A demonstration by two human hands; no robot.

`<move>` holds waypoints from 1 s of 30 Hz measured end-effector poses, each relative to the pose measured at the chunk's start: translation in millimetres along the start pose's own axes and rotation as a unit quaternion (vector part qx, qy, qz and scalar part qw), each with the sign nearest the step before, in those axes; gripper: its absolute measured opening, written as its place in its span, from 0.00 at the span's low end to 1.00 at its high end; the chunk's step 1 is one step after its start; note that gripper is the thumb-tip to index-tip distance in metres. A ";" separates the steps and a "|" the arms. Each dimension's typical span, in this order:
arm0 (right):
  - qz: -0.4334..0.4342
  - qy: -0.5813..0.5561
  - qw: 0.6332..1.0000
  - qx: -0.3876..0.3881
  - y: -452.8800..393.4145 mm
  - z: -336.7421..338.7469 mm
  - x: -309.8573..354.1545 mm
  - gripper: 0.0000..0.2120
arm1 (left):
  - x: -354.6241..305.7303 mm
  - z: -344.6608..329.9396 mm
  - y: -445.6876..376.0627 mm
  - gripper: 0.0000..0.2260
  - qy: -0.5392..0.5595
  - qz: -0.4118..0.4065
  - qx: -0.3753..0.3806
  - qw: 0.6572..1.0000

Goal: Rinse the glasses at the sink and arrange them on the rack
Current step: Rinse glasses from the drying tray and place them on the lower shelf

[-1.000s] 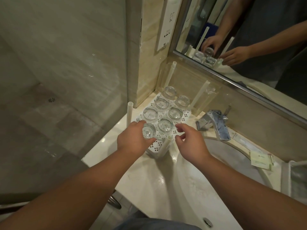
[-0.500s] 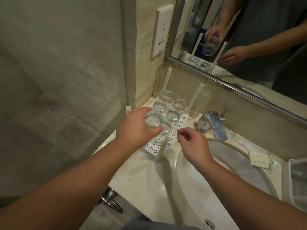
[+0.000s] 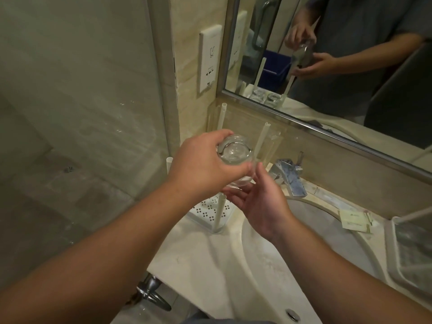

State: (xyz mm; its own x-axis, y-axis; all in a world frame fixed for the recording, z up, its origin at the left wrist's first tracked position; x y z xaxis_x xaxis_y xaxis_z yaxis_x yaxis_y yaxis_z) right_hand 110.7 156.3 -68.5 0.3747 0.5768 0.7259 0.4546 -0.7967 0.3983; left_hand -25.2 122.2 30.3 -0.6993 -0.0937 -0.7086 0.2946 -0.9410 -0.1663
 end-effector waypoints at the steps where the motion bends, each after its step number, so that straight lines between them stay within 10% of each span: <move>1: -0.006 -0.007 1.000 0.010 2.5 -0.8 1.3 0.25 | -2.2 0.7 0.4 0.33 0.013 -0.002 0.001 1.000; 8: 0.003 -0.049 0.997 0.056 16.6 -4.5 20.9 0.26 | -15.2 0.1 4.9 0.20 0.082 -0.020 0.004 0.996; 20: 0.174 0.064 0.983 -0.001 36.8 -1.2 68.6 0.32 | -21.7 -24.5 19.2 0.36 0.039 -0.061 0.074 0.995; 30: 0.361 0.393 0.843 -0.073 85.2 -2.3 84.8 0.39 | -31.4 -61.9 37.3 0.38 0.088 -0.053 0.095 0.990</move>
State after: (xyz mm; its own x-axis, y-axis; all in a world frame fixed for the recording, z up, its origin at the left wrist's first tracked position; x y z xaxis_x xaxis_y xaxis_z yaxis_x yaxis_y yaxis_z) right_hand 179.3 136.9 28.3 -0.1668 -0.3193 0.9329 0.2114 -0.9357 -0.2824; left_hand 48.1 110.1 3.8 -0.5898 0.0522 -0.8058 0.0849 -0.9884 -0.1262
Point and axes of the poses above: each hand's wrist, its own y-axis away from the middle knuckle, its own z-axis out of the back of the hand, x = y × z, the point moved 6 cm from there along -y, towards the middle knuckle, and after that the axes turned 5 degrees about -y, right-handed, at the moved point
